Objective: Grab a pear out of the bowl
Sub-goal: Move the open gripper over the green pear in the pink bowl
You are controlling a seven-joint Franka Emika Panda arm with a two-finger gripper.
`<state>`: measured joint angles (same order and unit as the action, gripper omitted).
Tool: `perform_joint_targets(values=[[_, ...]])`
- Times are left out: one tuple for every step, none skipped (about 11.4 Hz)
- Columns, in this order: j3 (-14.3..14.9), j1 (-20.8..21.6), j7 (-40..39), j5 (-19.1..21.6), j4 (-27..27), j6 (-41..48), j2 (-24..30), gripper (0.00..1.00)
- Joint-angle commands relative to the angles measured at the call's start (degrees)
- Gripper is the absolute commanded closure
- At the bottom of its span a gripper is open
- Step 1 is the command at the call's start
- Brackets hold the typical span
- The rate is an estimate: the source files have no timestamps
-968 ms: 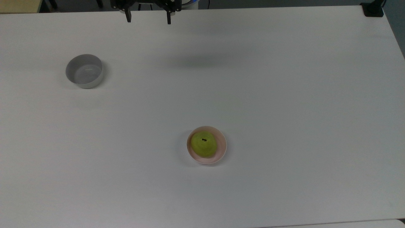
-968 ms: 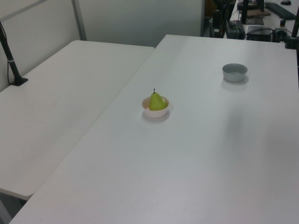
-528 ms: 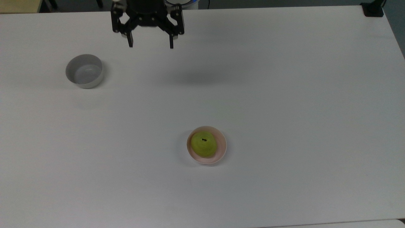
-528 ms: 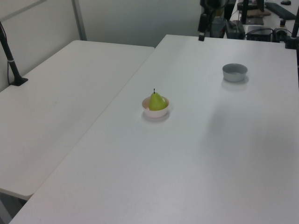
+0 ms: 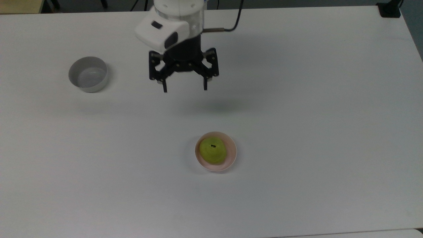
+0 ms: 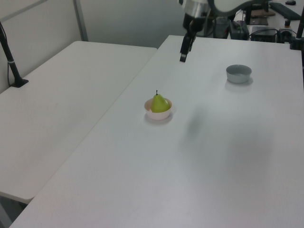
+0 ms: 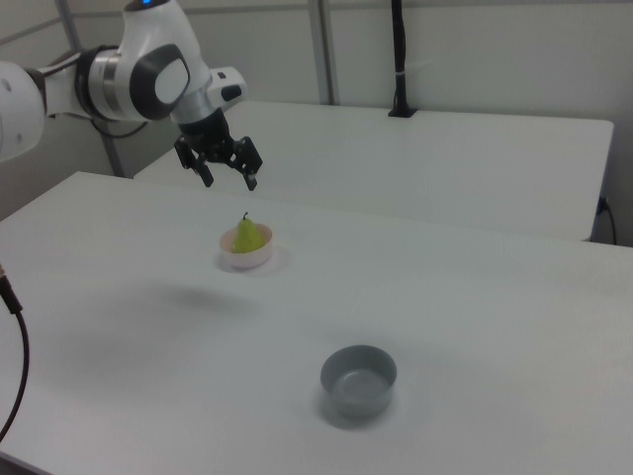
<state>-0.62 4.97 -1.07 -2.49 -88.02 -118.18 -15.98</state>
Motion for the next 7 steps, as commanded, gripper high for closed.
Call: perform_joint_targets(values=[[0.35,3.19,-0.34,-0.50,-0.49,-8.62,-4.92,0.00],[0.44,3.38,-0.25,-0.50,-0.49,-10.74,-6.51,0.00],[0.36,3.47,-0.25,-0.50,-0.49,-12.41,-7.91,0.00],[0.35,3.56,-0.25,-0.50,-0.49,-14.25,-8.97,0.00],[0.44,3.99,-0.25,-0.59,-0.49,-15.75,-10.03,0.00],[0.44,4.26,-0.34,-0.59,-0.49,-16.81,-10.91,0.00],[0.44,4.35,-0.25,-0.68,-0.49,-17.61,-11.61,0.00]])
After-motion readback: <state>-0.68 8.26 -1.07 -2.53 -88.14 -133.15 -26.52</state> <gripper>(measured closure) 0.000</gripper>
